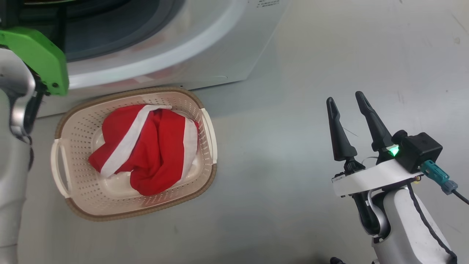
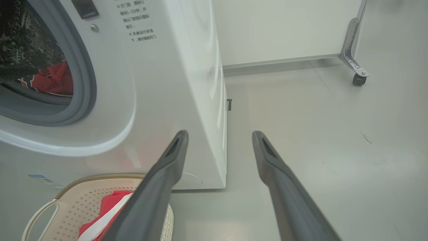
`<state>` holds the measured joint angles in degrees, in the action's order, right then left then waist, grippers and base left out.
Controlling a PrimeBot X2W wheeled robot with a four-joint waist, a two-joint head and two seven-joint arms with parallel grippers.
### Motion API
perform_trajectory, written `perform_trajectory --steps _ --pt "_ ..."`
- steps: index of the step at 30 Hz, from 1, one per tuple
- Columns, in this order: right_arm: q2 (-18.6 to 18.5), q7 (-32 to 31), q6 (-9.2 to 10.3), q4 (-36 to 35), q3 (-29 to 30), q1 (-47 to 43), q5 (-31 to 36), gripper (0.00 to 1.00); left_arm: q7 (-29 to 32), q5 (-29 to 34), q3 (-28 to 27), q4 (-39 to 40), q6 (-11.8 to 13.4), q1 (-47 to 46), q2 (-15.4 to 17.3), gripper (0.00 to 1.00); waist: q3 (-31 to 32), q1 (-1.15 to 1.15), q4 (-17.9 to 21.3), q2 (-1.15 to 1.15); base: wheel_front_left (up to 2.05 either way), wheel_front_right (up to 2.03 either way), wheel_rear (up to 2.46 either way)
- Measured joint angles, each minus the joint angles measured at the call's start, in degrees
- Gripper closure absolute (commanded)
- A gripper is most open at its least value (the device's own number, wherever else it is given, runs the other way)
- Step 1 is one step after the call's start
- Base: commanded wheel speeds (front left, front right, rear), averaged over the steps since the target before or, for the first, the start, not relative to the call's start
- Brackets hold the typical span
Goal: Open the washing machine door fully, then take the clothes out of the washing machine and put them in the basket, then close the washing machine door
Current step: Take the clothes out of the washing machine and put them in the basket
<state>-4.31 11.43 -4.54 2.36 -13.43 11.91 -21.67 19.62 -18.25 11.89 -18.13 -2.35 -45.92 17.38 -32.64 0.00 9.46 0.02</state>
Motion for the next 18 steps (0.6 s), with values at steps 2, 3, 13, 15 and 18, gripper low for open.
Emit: perform_trajectory --steps 2,3,13,15,18 --pt "0.23 0.36 -0.1 0.78 -0.4 0.87 -0.07 0.0 1.2 0.47 -0.24 -1.15 0.0 -2.04 1.16 0.0 -1.19 0.0 0.84 0.0 0.0 0.0 0.0" --pt "0.37 0.51 -0.1 1.1 -0.52 1.22 -0.22 0.0 1.74 0.79 -0.29 -1.82 0.0 -2.95 1.7 0.0 -1.69 0.0 1.31 0.0 0.0 0.0 0.0" --pt "0.85 1.62 -0.57 4.35 -1.24 3.24 -1.65 0.0 5.14 5.9 0.01 -6.32 0.01 -11.16 6.59 0.0 -5.45 0.0 5.84 0.0 0.0 0.0 0.0" --pt "0.88 1.83 -0.63 4.94 -1.36 3.37 -1.89 0.0 5.54 7.11 0.27 -6.99 0.02 -12.78 7.24 0.0 -6.03 0.0 6.49 0.0 0.0 0.0 0.0" --pt "1.01 2.12 -0.68 5.79 -1.4 3.87 -2.04 0.0 5.53 8.12 0.71 -8.23 0.22 -14.72 7.62 0.0 -6.76 0.0 7.26 0.0 0.0 0.0 0.0"
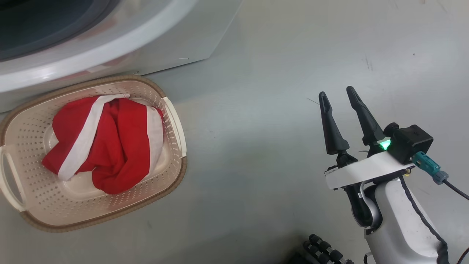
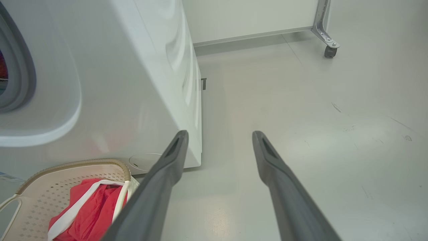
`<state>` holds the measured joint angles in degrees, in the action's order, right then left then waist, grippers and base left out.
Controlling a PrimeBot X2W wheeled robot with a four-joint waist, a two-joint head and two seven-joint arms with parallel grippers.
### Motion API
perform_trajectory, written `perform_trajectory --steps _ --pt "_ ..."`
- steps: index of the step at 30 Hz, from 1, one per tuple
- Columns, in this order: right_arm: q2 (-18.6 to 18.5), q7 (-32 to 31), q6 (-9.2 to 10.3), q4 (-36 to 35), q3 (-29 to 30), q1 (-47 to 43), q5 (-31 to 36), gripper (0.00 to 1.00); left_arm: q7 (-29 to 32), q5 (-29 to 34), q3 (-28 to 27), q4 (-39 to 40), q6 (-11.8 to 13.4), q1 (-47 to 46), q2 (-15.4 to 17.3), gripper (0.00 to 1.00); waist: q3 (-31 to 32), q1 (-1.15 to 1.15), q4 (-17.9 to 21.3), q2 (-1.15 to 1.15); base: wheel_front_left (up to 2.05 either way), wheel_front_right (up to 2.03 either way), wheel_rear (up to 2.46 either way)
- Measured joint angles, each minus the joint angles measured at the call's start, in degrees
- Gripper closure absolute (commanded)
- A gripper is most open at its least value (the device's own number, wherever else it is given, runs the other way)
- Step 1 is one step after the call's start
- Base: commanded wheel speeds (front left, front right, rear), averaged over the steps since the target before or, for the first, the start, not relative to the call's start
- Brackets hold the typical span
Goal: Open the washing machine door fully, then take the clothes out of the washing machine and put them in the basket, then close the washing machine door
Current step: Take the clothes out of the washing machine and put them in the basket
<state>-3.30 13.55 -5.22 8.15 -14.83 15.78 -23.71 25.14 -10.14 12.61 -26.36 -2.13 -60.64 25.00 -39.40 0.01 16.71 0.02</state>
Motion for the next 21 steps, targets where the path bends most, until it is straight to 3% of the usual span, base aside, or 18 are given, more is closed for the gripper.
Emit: perform_trajectory --steps 9,10,12,13,21 --pt "0.2 0.38 -0.26 1.63 -0.45 0.97 -0.46 0.0 2.1 2.13 0.43 -5.25 2.37 -1.43 0.07 0.02 -0.86 0.0 0.86 0.0 0.0 0.0 0.0" --pt "0.22 0.4 -0.26 1.76 -0.46 1.16 -0.47 0.0 2.11 2.26 0.46 -5.56 2.54 -1.8 0.05 0.24 -0.91 0.0 0.89 0.0 0.0 0.0 0.0" --pt "0.24 0.41 -0.26 1.97 -0.46 1.51 -0.59 0.0 2.88 2.55 0.52 -6.47 2.96 -2.34 -0.04 0.94 -1.01 0.0 0.92 0.0 0.0 0.0 0.0" --pt "0.24 0.42 -0.27 2.11 -0.46 1.61 -0.67 0.0 3.05 2.72 0.69 -6.94 3.12 -2.46 -0.04 1.0 -1.07 0.0 0.92 0.0 0.0 0.0 0.0" --pt "0.32 0.71 -0.68 2.82 -0.4 2.78 -0.82 0.0 2.42 3.12 1.57 -8.45 3.66 -3.26 -0.4 1.0 -1.36 0.0 0.72 0.0 0.0 0.0 0.0"
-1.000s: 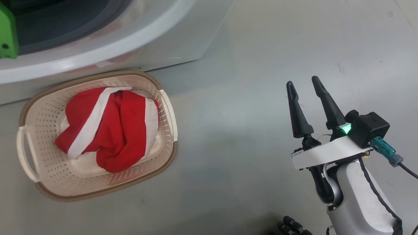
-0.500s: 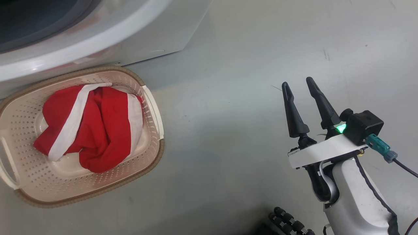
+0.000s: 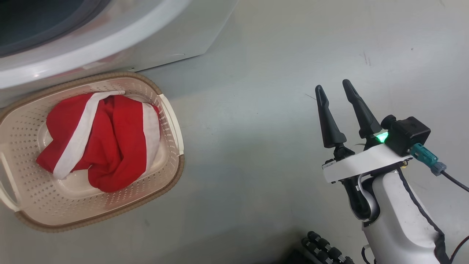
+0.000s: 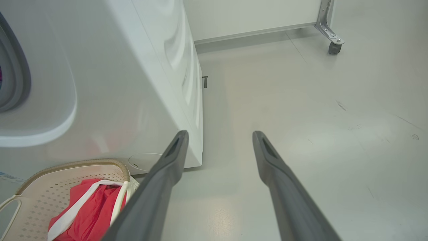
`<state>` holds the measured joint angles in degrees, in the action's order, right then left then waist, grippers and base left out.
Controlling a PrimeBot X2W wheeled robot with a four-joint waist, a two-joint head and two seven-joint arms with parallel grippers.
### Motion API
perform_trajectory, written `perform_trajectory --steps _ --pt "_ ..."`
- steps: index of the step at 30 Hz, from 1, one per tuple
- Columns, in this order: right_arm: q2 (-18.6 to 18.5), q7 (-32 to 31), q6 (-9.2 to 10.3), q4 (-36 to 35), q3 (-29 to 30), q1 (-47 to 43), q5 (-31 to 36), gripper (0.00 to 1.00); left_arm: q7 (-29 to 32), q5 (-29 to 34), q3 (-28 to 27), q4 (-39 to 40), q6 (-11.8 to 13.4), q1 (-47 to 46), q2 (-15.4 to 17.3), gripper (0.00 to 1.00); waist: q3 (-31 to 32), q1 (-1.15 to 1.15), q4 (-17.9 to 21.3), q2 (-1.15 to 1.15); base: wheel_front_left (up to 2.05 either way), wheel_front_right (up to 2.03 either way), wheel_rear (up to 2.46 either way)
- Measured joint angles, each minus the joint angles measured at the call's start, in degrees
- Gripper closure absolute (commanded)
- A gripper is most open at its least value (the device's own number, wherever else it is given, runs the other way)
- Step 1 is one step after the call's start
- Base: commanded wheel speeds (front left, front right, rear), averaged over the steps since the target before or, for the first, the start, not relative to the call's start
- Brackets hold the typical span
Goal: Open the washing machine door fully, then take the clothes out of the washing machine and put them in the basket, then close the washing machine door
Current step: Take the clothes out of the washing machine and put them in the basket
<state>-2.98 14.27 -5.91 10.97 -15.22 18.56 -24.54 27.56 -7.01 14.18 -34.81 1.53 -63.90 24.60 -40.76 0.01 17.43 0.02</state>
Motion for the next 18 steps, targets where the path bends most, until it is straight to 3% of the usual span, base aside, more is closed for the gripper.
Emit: perform_trajectory --steps 18 --pt "-0.24 0.01 0.0 0.79 3.01 0.25 0.55 0.0 -15.81 -3.68 -3.04 0.22 1.29 2.56 -6.09 1.0 2.65 0.0 -3.68 0.0 0.0 0.0 0.0"
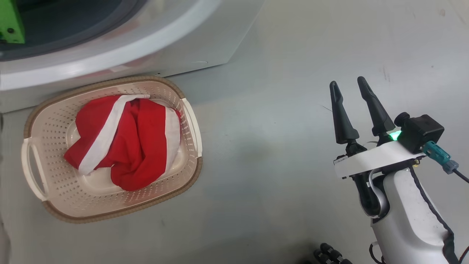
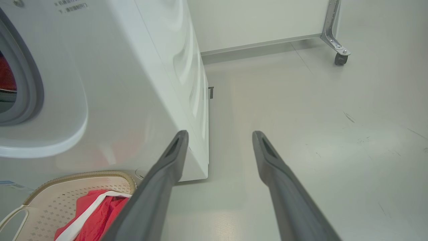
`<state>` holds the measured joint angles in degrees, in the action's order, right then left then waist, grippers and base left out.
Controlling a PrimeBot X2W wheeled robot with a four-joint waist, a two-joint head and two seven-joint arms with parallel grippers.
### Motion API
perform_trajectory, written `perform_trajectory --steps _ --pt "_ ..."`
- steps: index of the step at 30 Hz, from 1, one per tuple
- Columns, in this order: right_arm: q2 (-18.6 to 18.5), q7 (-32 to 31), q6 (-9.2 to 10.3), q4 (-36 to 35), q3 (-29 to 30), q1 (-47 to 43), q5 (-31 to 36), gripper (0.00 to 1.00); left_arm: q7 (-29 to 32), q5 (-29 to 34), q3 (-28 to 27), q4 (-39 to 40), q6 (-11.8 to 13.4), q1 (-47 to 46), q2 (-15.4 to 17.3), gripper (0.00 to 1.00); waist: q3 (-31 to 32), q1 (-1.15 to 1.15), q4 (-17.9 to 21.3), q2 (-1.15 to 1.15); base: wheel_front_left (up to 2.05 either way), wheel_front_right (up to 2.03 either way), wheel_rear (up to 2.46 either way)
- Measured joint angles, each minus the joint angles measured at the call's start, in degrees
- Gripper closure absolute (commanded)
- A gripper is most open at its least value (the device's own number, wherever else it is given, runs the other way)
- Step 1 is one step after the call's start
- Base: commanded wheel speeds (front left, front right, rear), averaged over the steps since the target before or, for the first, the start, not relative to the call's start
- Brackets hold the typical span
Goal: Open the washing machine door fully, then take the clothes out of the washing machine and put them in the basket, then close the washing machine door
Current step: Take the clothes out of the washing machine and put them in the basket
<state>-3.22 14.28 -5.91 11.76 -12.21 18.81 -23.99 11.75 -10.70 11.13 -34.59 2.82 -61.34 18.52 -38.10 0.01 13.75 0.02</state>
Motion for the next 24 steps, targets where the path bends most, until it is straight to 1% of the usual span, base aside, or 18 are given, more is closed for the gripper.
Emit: perform_trajectory --steps 2,7,15,16,24 --pt "-0.24 0.01 0.0 0.01 0.33 -0.01 0.37 0.0 -2.46 -1.13 -0.6 0.43 0.46 1.36 -0.96 1.0 0.61 0.0 -0.52 0.0 0.0 0.0 0.0" --pt "-0.51 0.15 0.0 0.09 0.91 -0.04 0.73 0.0 -8.44 -2.76 -1.91 2.34 0.51 4.0 -3.32 1.0 2.3 0.0 -1.89 0.0 0.0 0.0 0.0" --pt "-1.35 0.15 0.0 0.54 2.02 -1.36 1.29 0.0 -16.25 -4.41 -2.1 4.48 0.92 9.78 -6.08 1.0 5.48 -0.01 -4.14 0.0 0.0 0.0 0.0" --pt "-1.44 0.15 0.0 0.7 2.08 -1.89 1.45 0.0 -18.03 -4.49 -2.13 5.13 0.92 11.23 -6.56 1.0 6.31 -0.01 -4.77 0.0 0.0 0.0 0.0" --pt "-1.48 0.15 0.0 1.35 2.27 -3.29 1.54 0.0 -23.7 -5.0 -1.97 7.4 0.92 18.3 -7.73 1.0 10.04 -0.01 -6.83 0.0 0.0 0.0 0.0"
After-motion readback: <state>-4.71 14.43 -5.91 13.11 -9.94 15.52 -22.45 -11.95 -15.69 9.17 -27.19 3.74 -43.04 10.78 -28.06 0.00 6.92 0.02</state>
